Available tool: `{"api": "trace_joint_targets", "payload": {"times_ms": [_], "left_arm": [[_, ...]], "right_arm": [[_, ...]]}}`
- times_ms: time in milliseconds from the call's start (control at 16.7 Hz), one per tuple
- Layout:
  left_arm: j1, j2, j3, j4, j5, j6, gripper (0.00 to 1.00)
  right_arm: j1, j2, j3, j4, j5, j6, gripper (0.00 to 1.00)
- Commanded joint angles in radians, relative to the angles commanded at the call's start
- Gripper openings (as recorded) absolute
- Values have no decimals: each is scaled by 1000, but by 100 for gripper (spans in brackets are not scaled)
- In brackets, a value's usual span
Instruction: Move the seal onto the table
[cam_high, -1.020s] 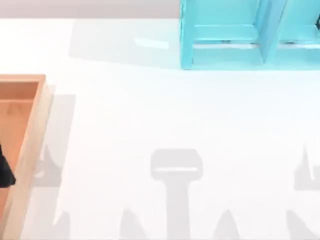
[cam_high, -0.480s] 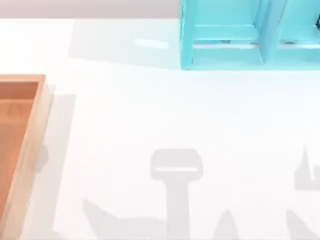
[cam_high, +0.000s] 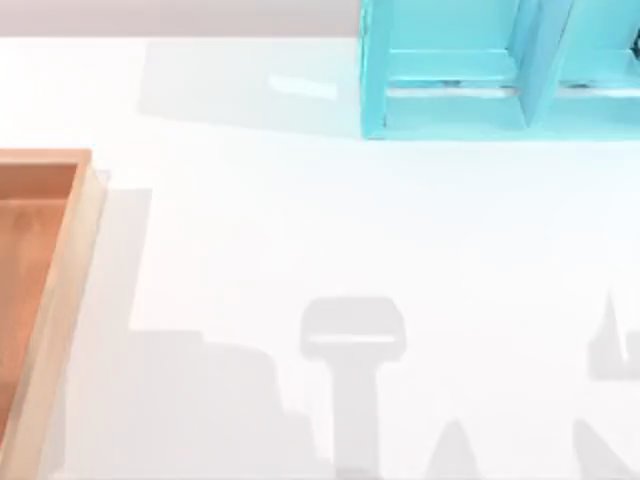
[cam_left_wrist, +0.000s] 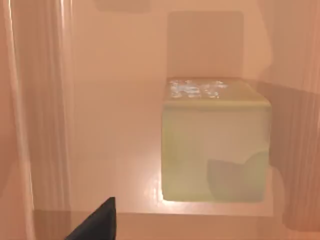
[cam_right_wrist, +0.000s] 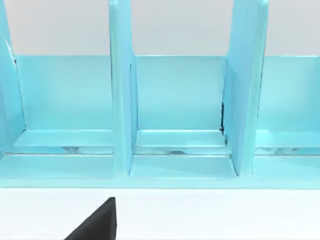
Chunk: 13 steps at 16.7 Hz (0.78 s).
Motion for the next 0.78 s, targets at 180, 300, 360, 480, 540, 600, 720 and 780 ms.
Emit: {"api": "trace_joint_targets", "payload": {"times_ms": [180, 300, 360, 480, 540, 600, 720, 780], "left_arm": [[25, 120, 92, -89, 0, 26, 100], [30, 147, 112, -110, 0, 31, 100], [30, 147, 112, -110, 0, 31, 100], [30, 147, 112, -110, 0, 31, 100], [25, 144, 109, -107, 0, 30, 100], [26, 145, 107, -104, 0, 30, 100], [27, 156, 76, -69, 0, 30, 100], [28, 164, 52, -36, 0, 30, 100]], "right_arm": [[0, 0, 0, 0, 0, 0, 100], [0, 0, 0, 0, 0, 0, 100], [0, 0, 0, 0, 0, 0, 100], [0, 0, 0, 0, 0, 0, 100], [0, 0, 0, 0, 0, 0, 100], [0, 0, 0, 0, 0, 0, 100], [0, 0, 0, 0, 0, 0, 100], [0, 0, 0, 0, 0, 0, 100]]}}
